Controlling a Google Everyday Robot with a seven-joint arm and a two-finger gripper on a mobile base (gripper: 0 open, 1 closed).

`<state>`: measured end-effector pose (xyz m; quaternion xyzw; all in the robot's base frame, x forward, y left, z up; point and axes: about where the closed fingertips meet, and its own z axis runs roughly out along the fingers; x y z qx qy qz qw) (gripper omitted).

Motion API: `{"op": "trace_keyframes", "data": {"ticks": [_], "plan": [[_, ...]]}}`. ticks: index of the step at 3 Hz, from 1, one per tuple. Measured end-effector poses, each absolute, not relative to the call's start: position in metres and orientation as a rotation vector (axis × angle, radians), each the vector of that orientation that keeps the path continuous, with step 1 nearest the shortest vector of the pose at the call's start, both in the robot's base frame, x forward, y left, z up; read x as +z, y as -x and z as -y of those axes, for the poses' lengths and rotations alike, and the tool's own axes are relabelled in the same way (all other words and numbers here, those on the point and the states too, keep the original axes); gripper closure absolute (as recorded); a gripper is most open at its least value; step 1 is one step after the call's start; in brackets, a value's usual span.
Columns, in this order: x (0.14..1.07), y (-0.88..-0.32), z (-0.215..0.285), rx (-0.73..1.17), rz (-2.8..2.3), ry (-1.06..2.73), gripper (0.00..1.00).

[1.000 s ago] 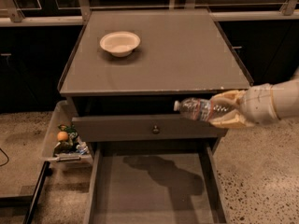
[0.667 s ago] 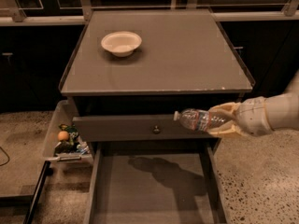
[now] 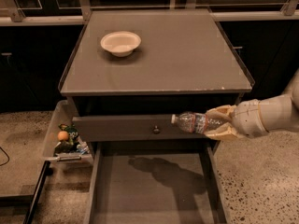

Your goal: Place water bottle into middle drawer

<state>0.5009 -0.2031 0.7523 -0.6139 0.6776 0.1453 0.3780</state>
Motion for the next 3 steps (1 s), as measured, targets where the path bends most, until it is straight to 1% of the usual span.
{"op": "trace_keyframes", "data": {"ticks": [1, 3], "plan": [[0.736, -0.502, 0.198, 0.394, -1.75, 1.576, 1.0], [0.586, -0.478, 0.174, 0.469, -1.818, 1.65, 1.0]]}}
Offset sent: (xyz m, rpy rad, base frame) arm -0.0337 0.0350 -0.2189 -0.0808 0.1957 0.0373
